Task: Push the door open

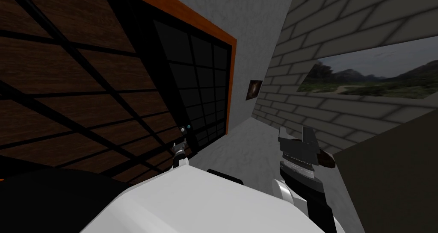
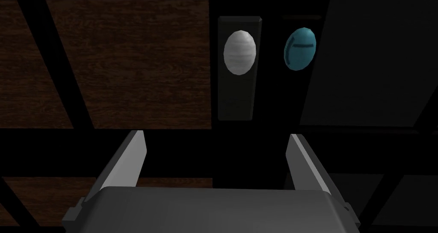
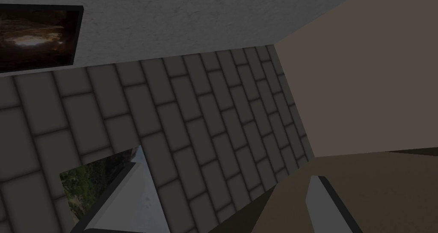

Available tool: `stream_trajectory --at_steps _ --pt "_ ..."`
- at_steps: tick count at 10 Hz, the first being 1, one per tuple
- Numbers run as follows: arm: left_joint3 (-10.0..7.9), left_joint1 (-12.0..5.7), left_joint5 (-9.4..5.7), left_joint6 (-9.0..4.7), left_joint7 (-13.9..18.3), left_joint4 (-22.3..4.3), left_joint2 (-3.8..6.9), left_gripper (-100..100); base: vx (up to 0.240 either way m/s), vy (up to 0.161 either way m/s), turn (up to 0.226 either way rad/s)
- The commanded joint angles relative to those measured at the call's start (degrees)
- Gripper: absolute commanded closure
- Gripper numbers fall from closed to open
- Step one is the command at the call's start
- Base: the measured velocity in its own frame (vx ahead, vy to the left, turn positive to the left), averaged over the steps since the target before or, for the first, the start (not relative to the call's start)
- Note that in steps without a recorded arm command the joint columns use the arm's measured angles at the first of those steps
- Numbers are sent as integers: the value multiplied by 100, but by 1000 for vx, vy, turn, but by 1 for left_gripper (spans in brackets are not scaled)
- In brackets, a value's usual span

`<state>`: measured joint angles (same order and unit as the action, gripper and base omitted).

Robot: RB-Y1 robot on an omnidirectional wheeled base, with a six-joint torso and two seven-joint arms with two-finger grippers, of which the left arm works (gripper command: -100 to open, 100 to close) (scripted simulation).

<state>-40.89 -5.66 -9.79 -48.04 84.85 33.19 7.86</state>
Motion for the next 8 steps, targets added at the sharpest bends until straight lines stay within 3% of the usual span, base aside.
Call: stream_trajectory --at_steps 1,8 --pt "4 11 -5 3 -4 10 -2 -100 -207 14 10" --pt "23 35 -33 -1 -26 25 6 -100 -225 27 13"
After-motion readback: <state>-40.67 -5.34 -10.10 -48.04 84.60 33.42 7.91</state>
